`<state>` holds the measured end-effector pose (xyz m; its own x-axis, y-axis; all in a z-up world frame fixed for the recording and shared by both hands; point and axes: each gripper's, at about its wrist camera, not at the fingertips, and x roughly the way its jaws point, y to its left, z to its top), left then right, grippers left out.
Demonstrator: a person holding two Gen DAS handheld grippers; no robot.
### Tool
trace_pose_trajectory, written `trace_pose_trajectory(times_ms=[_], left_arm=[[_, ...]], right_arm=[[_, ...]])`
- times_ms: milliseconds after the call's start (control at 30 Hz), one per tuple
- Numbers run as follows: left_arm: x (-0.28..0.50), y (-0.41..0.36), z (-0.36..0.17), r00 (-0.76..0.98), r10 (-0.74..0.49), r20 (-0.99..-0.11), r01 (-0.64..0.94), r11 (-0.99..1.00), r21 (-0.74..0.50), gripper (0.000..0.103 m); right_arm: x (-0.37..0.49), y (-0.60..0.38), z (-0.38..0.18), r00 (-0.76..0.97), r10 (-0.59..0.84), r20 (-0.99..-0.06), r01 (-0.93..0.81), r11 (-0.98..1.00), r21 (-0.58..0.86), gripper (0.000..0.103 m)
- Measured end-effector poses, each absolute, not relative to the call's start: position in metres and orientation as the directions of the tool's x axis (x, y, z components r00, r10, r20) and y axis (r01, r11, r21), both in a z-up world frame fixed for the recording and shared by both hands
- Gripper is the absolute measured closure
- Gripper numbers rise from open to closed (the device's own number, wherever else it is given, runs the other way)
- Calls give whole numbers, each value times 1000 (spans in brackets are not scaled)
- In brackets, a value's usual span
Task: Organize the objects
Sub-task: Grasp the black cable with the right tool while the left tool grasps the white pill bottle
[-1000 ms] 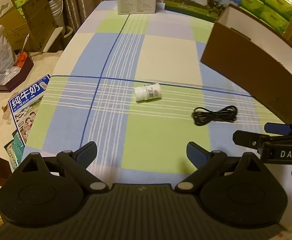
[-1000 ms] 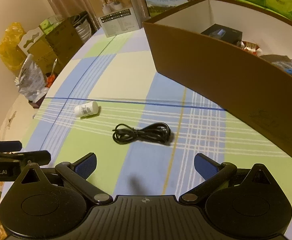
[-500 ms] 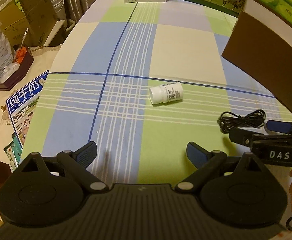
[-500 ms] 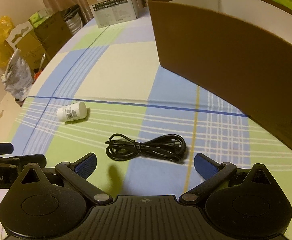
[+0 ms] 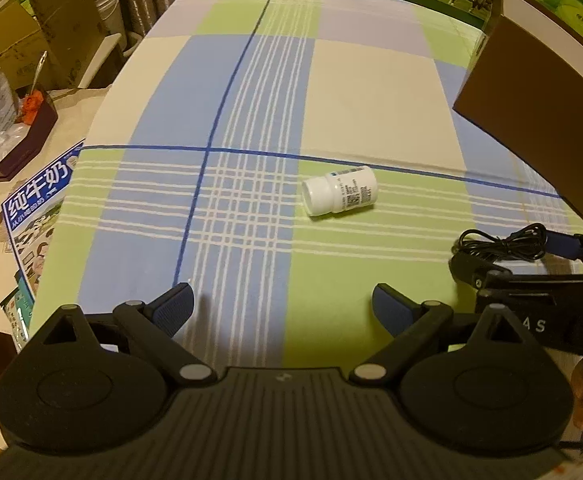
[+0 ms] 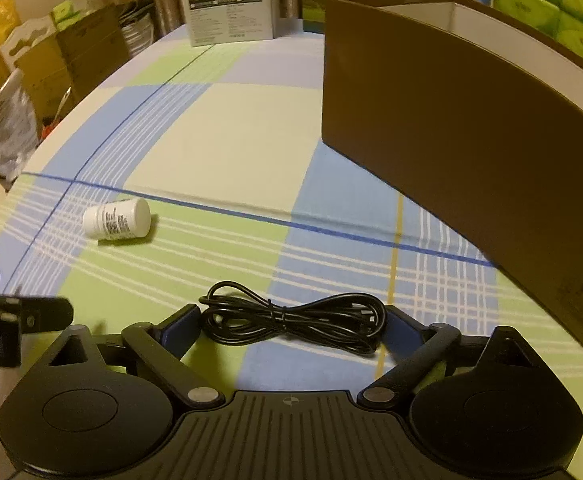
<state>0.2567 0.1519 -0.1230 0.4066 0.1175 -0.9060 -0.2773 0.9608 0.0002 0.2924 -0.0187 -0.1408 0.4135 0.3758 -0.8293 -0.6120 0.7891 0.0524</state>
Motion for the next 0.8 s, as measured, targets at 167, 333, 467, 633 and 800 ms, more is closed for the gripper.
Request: trace_pose_trajectory(times_ms=[167,333,467,633,800], left_arm=[[267,148,-124,419,97,-903,-261,965,-17,9],[284,147,-124,445,66,-893,-263,963,-60,9],[299,147,-123,470,62,-880,-276,958,-80,10],[317,147,-127,475,79,-877,-298,951,-76,16],[327,147,-135,463,74,-884,-305,949,-81,40]], right_arm=[[309,-34,-139,449,342,-825,-544,837,51,11],[332,-57,-133,477,321,-818,-455,887,82,11],[341,-67,-129,489,320,-811,-408,906,111,11],[347,-71,-126,496,323,-806,-388,913,127,11],[350,-71,-126,496,326,-805,-383,914,134,11]])
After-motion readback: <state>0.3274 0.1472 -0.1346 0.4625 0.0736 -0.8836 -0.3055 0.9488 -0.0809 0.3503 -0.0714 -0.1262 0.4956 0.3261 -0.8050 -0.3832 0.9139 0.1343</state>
